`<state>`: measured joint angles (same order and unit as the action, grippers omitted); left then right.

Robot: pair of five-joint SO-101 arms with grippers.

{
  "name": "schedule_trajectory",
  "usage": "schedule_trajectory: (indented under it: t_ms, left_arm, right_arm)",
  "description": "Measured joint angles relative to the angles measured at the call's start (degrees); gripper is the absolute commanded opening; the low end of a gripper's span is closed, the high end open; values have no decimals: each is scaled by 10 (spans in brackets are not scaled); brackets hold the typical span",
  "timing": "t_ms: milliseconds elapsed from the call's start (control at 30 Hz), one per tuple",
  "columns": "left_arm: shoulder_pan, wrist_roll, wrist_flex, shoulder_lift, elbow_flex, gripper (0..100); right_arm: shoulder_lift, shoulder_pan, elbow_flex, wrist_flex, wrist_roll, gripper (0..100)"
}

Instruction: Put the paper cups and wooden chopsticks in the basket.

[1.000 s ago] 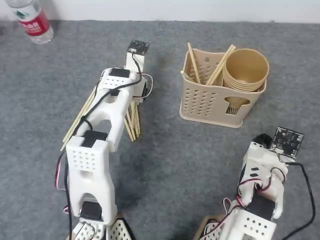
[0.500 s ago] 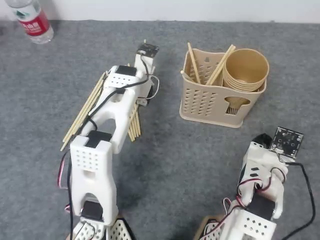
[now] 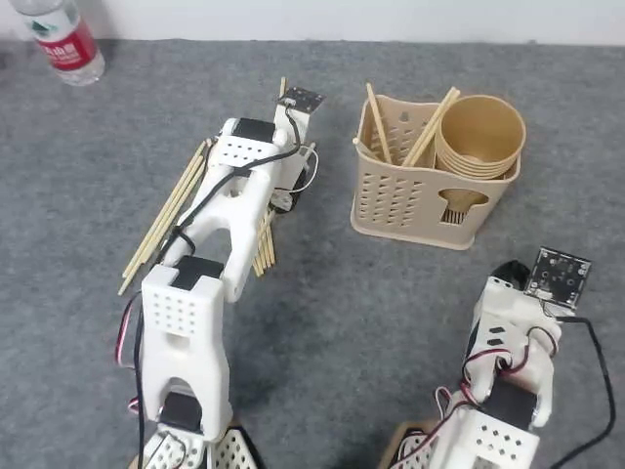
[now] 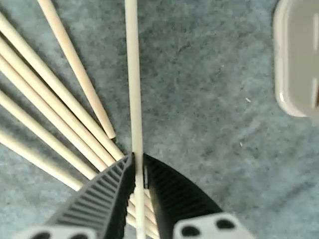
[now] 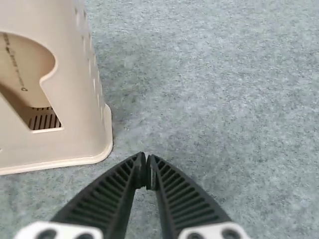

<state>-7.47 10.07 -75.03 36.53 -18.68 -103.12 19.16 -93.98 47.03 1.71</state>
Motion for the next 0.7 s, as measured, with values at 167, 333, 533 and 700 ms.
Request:
schedule_trajectory:
  t_ms: [167, 333, 533, 700]
  left_arm:
    - [0, 0, -19, -22, 0, 9]
    - [-3, -4, -61, -98, 4, 9]
    - [-15, -14, -55, -219, 80, 9]
    - [-33, -58, 1, -395, 185, 9]
  right_arm:
    - [0, 0, 0, 0, 0, 7]
    - [0, 0, 0, 0, 0, 7]
    - [0, 0, 0, 0, 0, 7]
    - [0, 0, 0, 0, 0, 7]
